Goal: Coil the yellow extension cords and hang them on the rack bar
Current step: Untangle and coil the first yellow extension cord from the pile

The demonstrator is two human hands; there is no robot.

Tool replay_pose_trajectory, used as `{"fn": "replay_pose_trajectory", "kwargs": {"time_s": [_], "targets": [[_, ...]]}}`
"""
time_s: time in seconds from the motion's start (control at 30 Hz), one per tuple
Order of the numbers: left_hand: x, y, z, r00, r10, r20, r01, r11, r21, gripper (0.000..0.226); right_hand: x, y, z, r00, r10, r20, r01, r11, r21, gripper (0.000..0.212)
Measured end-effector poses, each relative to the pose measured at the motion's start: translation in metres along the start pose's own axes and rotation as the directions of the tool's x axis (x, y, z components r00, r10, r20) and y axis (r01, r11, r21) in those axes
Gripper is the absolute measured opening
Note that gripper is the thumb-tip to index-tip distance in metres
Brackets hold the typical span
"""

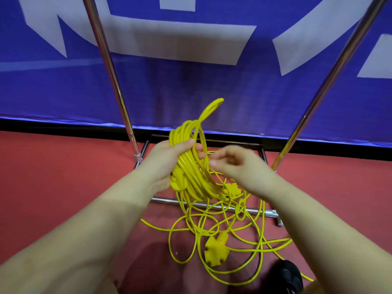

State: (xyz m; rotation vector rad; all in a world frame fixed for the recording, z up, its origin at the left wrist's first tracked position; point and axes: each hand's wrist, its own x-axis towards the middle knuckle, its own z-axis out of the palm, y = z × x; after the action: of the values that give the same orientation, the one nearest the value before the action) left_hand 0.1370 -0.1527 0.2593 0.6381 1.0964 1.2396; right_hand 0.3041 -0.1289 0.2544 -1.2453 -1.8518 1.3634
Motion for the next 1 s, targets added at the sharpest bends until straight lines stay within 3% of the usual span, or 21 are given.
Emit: {"fn": "replay_pose_trajectory", "kwargs": {"time_s": [0.07, 0.3, 0.47, 0.6, 0.7, 0.77, 0.9, 1.0], "targets": [[0.0, 0.005, -0.003, 1.0, -0.015, -0.009, 0.014, 0.999, -0.032, 0.022, 0.001, 0.01, 0.006, 0.991, 0.02, 0.135, 0.008, 0.98, -0.199, 0.007], [0.003, 0.006, -0.006, 0.993, 0.038, -0.112, -0.047, 0.996, -0.081, 0.018, 0.001, 0.014, 0.004, 0.978, 0.057, 0.199, 0.003, 0.957, -0.289, 0.006], [0.007, 0.005, -0.014, 0.983, 0.048, -0.177, -0.055, 0.998, -0.035, 0.02, -0.003, 0.012, 0.003, 0.97, 0.058, 0.238, 0.034, 0.931, -0.365, 0.022], [0.01, 0.004, -0.018, 0.978, 0.095, -0.186, -0.09, 0.995, 0.037, 0.016, -0.001, 0.016, 0.0, 0.997, -0.054, 0.049, 0.07, 0.892, -0.446, 0.016], [0.011, 0.004, -0.022, 0.976, 0.129, -0.175, -0.105, 0.985, 0.14, 0.011, 0.001, 0.015, -0.011, 0.981, -0.077, -0.176, 0.013, 0.941, -0.339, 0.017], [0.01, 0.003, -0.024, 0.979, 0.136, -0.155, -0.1, 0.97, 0.222, 0.006, 0.0, 0.014, -0.016, 0.97, -0.049, -0.237, -0.033, 0.943, -0.33, 0.016], [0.01, 0.0, -0.023, 0.979, 0.133, -0.157, -0.095, 0.969, 0.23, 0.008, -0.004, 0.015, -0.019, 0.973, 0.052, -0.224, -0.161, 0.849, -0.503, 0.012], [0.011, -0.001, -0.021, 0.981, 0.127, -0.145, -0.093, 0.971, 0.22, 0.007, -0.009, 0.012, -0.016, 0.984, 0.167, -0.064, -0.167, 0.729, -0.664, 0.012]]}}
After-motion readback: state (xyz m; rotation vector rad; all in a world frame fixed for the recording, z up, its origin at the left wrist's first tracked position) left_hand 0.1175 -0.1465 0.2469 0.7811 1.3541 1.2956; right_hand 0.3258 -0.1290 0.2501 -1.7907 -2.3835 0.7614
